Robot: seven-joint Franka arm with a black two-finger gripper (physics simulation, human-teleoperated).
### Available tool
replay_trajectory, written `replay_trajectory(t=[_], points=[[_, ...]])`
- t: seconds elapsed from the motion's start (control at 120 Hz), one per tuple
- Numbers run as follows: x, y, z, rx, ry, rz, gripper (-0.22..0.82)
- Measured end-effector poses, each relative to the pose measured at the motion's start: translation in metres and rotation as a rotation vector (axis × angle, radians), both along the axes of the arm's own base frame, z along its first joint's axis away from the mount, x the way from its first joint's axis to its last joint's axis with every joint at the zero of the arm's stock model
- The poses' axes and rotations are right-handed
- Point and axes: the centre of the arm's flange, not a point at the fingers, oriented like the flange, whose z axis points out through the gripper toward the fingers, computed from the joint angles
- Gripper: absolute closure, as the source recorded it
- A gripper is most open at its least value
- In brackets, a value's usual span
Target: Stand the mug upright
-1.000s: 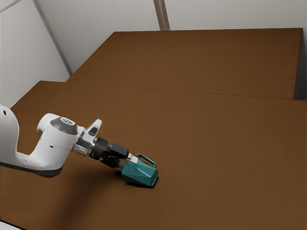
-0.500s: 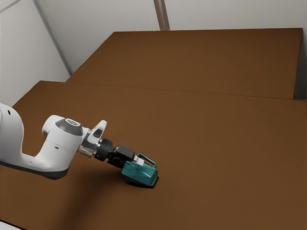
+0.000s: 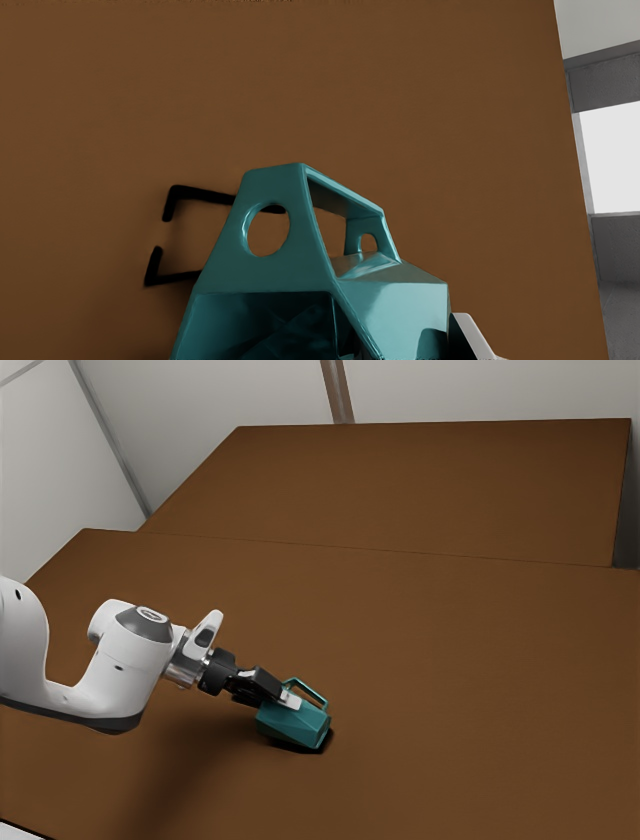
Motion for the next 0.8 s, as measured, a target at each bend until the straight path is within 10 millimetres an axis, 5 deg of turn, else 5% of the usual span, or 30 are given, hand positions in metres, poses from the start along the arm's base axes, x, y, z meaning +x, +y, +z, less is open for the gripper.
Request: replay_trajectory(t=[0.517, 0.8], points=[[0.007, -0.008, 0.048, 0.009, -0.113, -0.034, 0.75], [0.034, -0.001, 0.101, 0.267, -0.173, -0.230, 0.77]])
